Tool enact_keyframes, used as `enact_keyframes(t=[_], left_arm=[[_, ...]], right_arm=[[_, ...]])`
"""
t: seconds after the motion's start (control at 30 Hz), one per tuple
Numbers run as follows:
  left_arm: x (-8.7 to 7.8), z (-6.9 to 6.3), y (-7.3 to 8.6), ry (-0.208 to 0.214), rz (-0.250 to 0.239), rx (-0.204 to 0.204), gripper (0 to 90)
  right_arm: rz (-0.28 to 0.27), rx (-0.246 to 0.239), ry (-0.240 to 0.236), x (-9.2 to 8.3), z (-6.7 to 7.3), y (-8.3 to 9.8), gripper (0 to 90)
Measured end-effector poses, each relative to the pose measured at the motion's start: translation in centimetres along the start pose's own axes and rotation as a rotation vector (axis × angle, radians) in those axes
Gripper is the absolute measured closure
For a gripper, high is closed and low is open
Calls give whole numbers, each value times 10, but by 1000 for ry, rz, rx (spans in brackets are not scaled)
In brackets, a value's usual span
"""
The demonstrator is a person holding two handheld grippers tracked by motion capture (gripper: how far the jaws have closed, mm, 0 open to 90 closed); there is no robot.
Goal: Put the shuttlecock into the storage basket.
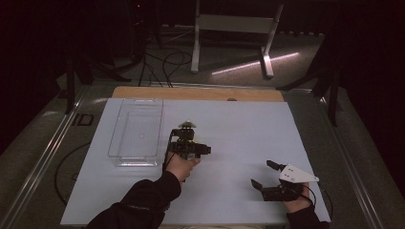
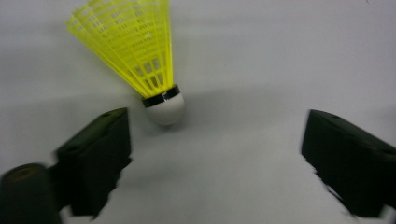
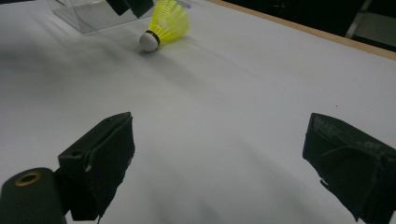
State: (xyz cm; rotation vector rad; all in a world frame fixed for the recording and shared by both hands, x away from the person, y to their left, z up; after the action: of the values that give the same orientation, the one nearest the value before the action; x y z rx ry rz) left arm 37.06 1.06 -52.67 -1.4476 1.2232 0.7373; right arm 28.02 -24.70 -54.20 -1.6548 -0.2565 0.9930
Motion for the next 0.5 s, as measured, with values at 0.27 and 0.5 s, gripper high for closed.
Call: enact_keyframes(t=[0.27,0.5], left_arm=[[8,8,0,-51,46,-43,228],[21,9,1,-76,75,-63,336]], right_arm=[[4,0,-1,0,0,1,92],[4,-4,4,0,0,0,92]])
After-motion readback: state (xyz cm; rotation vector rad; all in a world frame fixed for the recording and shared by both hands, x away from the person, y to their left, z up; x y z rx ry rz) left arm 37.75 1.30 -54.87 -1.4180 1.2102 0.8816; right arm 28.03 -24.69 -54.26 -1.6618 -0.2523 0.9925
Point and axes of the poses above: each handheld gripper's, and its own axes: x roughly forward along the jaws, y roughly out of its underside, z roughly to its left, the point moved 7 cm from there along x, roughly forward along the jaws, and after that the axes turned 2 degrees about z, right-handed, at the moved point
